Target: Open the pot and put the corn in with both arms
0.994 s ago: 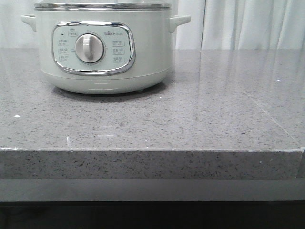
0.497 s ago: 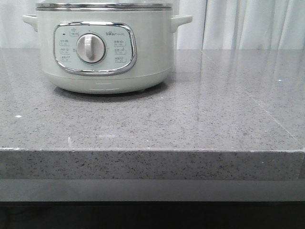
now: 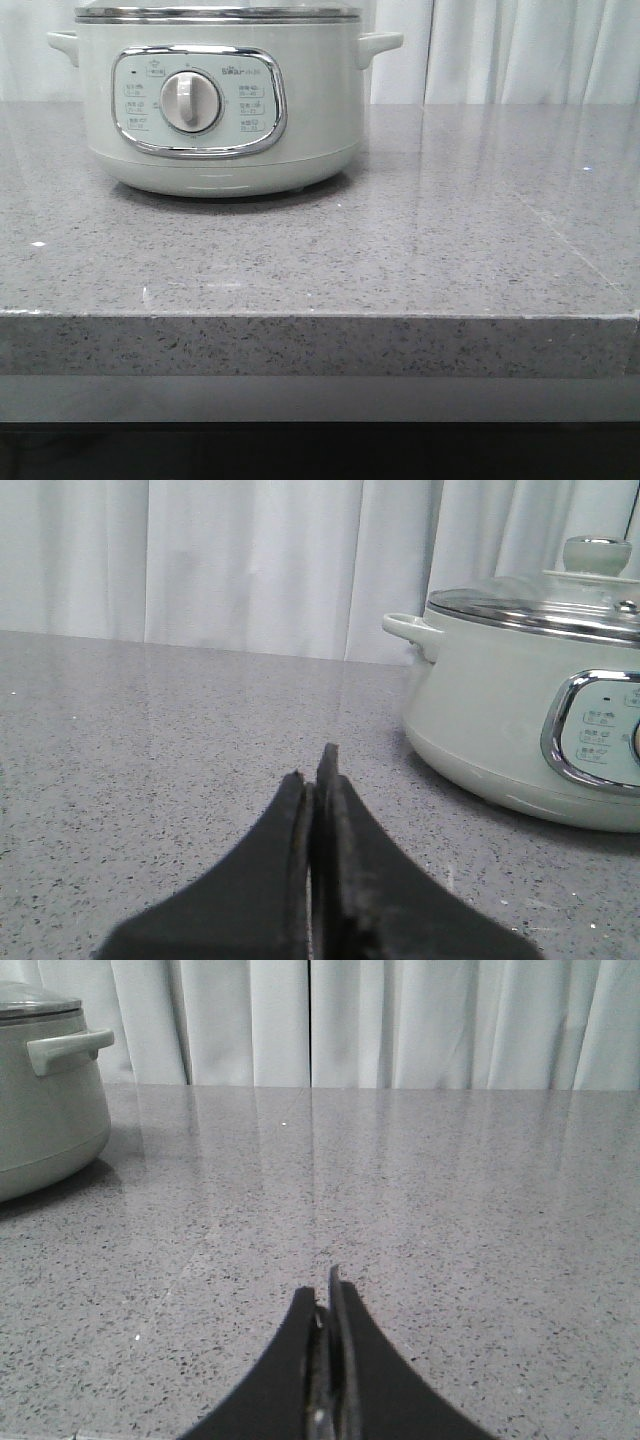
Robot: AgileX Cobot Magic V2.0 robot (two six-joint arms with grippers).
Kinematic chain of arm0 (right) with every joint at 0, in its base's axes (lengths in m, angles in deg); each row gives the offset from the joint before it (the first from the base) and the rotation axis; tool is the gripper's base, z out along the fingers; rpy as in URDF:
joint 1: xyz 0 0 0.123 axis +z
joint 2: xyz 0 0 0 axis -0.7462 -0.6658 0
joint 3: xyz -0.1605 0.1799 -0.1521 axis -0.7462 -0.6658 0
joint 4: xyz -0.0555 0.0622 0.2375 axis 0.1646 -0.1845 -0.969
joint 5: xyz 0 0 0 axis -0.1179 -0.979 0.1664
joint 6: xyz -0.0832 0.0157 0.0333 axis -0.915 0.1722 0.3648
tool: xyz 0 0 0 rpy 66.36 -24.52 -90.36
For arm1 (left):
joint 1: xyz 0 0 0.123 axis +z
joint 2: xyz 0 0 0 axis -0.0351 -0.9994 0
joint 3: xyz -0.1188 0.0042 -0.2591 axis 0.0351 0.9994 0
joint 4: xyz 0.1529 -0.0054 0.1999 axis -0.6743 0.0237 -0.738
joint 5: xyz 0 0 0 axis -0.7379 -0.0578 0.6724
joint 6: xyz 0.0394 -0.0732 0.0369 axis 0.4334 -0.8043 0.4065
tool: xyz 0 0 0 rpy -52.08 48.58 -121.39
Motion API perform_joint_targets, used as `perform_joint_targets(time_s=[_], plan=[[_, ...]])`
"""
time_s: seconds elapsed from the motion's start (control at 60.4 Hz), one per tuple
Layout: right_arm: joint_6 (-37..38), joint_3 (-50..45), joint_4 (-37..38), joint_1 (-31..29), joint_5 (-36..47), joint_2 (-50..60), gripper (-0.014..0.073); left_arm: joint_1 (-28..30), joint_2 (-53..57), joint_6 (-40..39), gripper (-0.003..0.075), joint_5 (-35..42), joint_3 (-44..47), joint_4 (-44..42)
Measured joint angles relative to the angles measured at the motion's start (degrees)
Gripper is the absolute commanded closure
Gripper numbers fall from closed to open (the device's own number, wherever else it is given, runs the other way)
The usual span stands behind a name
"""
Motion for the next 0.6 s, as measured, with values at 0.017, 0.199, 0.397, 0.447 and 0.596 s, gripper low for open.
perform_joint_targets(time_s=[0.017,0.199,0.397,0.447,0.596], plan=[[0.0,0.0,0.0,0.0,0.0,0.0,0.066,0.0,0.0,0.0,0.0741,0.0,0.0,0.0],[0.0,0.0,0.0,-0.5,0.0,0.0,0.066,0.0,0.0,0.0,0.0741,0.0,0.0,0.0],[0.0,0.0,0.0,-0.5,-0.9,0.0,0.066,0.0,0.0,0.0,0.0741,0.0,0.0,0.0],[0.0,0.0,0.0,-0.5,-1.5,0.0,0.066,0.0,0.0,0.0,0.0741,0.0,0.0,0.0],[0.0,0.0,0.0,-0.5,-2.2,0.0,0.066,0.0,0.0,0.0,0.0741,0.0,0.0,0.0]])
